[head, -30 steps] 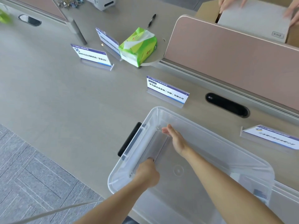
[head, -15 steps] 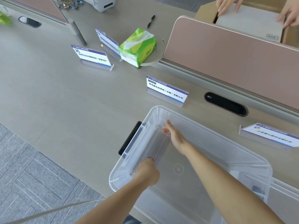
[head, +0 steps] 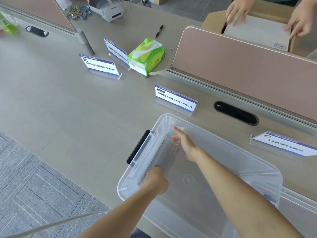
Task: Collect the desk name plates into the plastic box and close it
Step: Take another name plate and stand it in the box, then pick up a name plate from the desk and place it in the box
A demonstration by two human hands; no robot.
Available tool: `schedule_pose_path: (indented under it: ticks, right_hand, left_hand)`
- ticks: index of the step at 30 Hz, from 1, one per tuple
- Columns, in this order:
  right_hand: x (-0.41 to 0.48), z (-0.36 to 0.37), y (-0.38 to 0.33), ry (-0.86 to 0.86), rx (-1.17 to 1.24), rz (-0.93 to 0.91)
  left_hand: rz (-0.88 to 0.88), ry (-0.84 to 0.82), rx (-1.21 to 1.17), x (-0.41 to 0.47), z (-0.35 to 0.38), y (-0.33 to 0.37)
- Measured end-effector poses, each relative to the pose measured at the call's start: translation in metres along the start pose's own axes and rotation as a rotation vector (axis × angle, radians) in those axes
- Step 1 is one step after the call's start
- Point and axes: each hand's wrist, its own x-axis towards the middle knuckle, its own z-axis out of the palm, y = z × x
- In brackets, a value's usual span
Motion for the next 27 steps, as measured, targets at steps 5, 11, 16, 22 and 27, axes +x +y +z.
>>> schedule_pose_path:
  ticks: [5,11,16,22,27]
  right_hand:
    - [-0.036,-0.006,0.002,0.060,-0.099,-0.149]
    - [-0.116,-0.036,0.004,0.328,-0.277,-0.370]
    - [-0.201,-0.095,0.016,0.717,-0.481,-0.465]
    - [-0.254,-0.174,0.051,0.850,-0.854,-0.411]
    - [-0.254,-0.249,0.068,0.892,-0.976,-0.400]
  left_hand:
    - [0.107,-0.034,-0.002,-0.022,-0.011,-0.002]
    - [0.522,0.270,0.228,-0.059,-0.014,0.029]
    - [0.899,0.265,0.304,-0.086,0.010,0.099]
    - [1.014,0.279,0.478,-0.092,0.023,0.163]
    - [1.055,0.372,0.661,-0.084,0.040,0.238]
